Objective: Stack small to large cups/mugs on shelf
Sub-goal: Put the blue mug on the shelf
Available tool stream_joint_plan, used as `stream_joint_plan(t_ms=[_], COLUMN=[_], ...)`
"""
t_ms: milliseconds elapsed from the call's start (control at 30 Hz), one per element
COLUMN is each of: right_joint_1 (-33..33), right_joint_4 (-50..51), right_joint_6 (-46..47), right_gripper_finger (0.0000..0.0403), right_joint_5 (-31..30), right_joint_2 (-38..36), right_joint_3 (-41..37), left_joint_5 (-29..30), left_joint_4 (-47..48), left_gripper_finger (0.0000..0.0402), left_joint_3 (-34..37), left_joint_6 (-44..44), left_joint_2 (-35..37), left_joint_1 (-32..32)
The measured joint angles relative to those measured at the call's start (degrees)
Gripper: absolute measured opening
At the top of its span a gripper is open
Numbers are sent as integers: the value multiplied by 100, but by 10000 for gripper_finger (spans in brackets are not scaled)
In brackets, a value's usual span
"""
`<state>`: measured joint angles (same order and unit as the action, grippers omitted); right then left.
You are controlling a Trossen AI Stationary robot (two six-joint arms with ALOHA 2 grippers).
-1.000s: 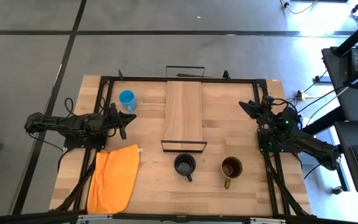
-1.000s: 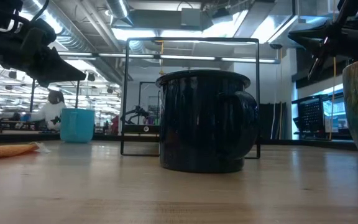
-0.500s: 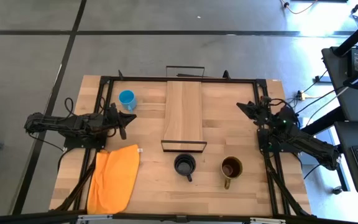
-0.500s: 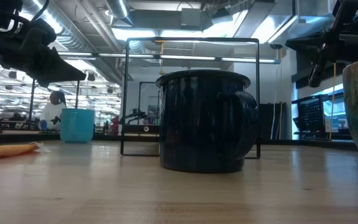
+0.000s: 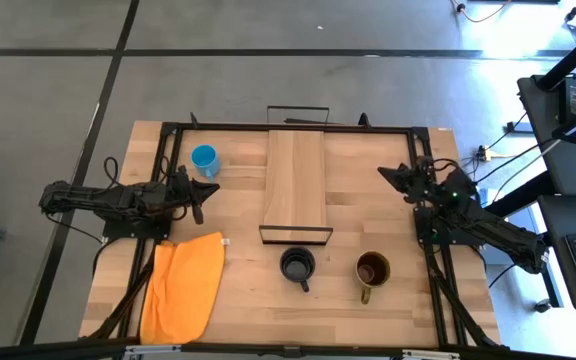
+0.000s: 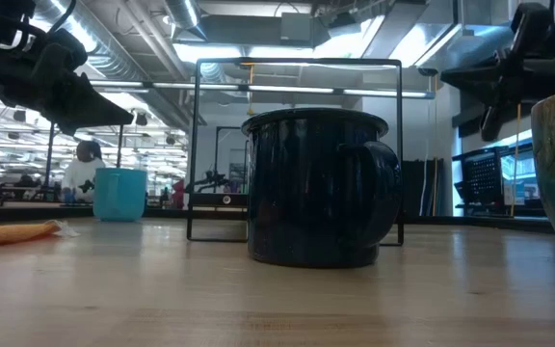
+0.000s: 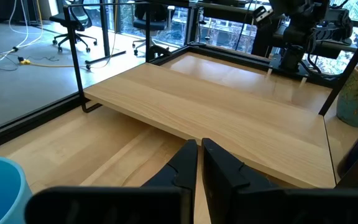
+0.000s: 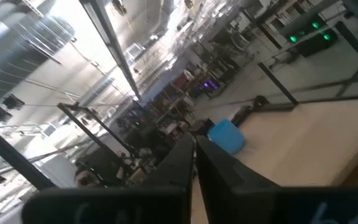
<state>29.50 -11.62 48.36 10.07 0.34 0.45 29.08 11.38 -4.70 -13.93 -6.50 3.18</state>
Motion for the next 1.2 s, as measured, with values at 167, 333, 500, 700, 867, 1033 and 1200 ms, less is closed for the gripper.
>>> stream_joint_plan(t_ms=[167,333,500,700,867,1033,1200], right_joint_1=[1,2,2,2,2,2,2], right_joint_4=[648,892,903,901,902,982,988], right_joint_6=[102,283,250,239,238,238,215], right_gripper_finger=[23,23,23,23,23,23,23], right_joint_5=[-2,-8,-244,-940,-1345,-1309,-1261], right_joint_2=[0,11,13,13,13,13,13], right_joint_3=[0,1,1,2,0,0,2], left_joint_5=[0,0,0,0,0,0,0], left_joint_4=[0,0,0,0,0,0,0], left_gripper_finger=[16,16,16,16,16,16,16], left_joint_3=[1,-1,1,1,1,0,0], left_joint_6=[0,-2,-1,-2,0,0,0], left_joint_2=[0,0,0,0,-1,-1,-1], left_joint_1=[0,0,0,0,0,0,0])
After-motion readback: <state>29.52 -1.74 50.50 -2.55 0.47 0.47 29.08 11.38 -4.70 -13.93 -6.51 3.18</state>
